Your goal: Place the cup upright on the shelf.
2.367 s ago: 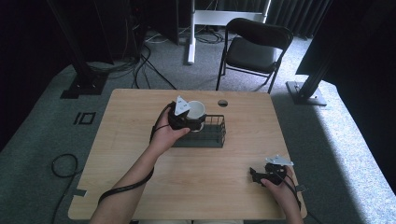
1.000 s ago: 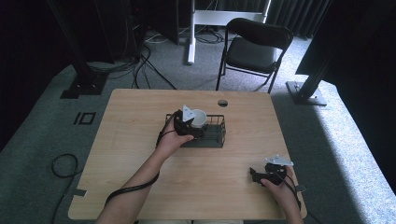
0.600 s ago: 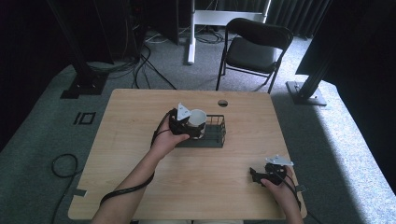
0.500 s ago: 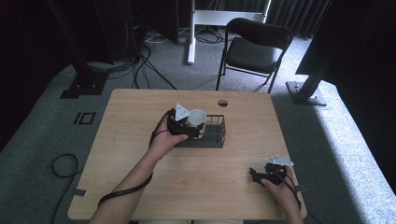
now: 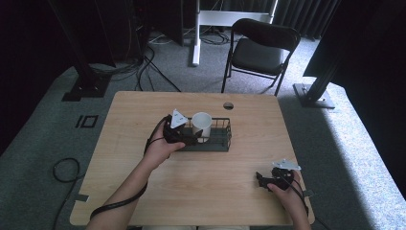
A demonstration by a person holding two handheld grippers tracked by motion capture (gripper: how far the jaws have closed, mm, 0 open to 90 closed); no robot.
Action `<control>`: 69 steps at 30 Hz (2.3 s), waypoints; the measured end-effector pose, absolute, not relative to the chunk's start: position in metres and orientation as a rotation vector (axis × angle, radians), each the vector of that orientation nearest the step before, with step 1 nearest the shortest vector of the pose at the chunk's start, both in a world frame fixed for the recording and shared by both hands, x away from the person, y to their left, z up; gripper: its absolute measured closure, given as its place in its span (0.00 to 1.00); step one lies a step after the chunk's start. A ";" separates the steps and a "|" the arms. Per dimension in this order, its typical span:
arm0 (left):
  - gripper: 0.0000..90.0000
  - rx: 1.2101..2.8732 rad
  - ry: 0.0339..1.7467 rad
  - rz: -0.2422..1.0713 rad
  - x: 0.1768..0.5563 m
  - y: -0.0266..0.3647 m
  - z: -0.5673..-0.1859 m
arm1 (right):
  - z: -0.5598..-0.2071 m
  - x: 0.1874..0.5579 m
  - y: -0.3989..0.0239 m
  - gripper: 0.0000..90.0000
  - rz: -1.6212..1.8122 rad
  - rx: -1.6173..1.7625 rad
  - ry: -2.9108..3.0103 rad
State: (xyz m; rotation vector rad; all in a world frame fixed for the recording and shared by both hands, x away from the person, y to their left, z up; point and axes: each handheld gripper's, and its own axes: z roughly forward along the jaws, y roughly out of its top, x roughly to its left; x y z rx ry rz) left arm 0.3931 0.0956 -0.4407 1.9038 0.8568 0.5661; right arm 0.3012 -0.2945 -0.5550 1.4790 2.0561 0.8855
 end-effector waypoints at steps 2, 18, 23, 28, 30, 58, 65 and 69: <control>0.11 1.902 0.854 0.570 0.390 0.099 -0.440 | -0.555 0.301 -0.294 0.11 0.885 1.479 2.056; 0.11 1.871 0.897 0.572 0.366 0.136 -0.446 | -0.555 0.301 -0.294 0.11 0.885 1.479 2.056; 0.11 1.860 0.918 0.574 0.360 0.147 -0.452 | -0.555 0.301 -0.294 0.11 0.886 1.481 2.056; 0.11 1.860 0.934 0.579 0.352 0.157 -0.460 | -0.555 0.301 -0.294 0.11 0.885 1.480 2.057; 0.11 1.855 0.940 0.574 0.349 0.161 -0.462 | -0.555 0.301 -0.294 0.11 0.885 1.480 2.057; 0.11 1.853 1.048 0.565 0.306 0.219 -0.507 | -0.555 0.301 -0.295 0.11 0.885 1.478 2.056; 0.11 1.910 1.076 0.560 0.296 0.233 -0.519 | -0.555 0.301 -0.295 0.11 0.884 1.477 2.057; 0.11 1.927 1.080 0.550 0.289 0.241 -0.524 | -0.555 0.301 -0.295 0.11 0.884 1.476 2.057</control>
